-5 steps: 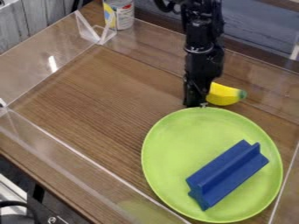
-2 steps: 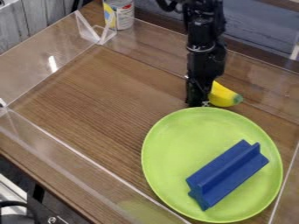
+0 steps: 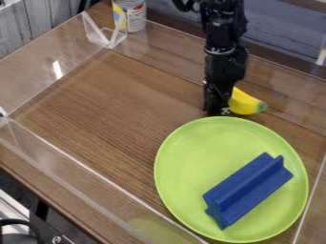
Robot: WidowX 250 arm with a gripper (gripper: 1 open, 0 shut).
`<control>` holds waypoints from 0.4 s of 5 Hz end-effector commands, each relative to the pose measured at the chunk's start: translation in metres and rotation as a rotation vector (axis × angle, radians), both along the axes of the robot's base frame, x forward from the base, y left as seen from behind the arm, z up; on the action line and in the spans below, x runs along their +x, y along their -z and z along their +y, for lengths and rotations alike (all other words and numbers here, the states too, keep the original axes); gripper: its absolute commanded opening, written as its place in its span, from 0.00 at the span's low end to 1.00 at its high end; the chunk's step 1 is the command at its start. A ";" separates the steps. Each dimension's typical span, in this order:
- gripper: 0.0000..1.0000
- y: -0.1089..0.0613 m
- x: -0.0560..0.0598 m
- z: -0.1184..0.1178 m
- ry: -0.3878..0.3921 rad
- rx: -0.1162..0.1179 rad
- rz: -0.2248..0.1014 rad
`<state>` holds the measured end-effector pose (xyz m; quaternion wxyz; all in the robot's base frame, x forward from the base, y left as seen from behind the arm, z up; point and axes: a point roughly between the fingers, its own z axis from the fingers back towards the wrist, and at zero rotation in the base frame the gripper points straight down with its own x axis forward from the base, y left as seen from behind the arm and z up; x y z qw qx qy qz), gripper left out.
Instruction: Remove the banana from inside the green plate and put it on the table
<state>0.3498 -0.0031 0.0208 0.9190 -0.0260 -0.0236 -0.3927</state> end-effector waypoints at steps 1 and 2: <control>0.00 -0.020 0.016 0.017 -0.041 0.015 -0.069; 0.00 -0.020 0.019 0.024 -0.060 0.018 -0.077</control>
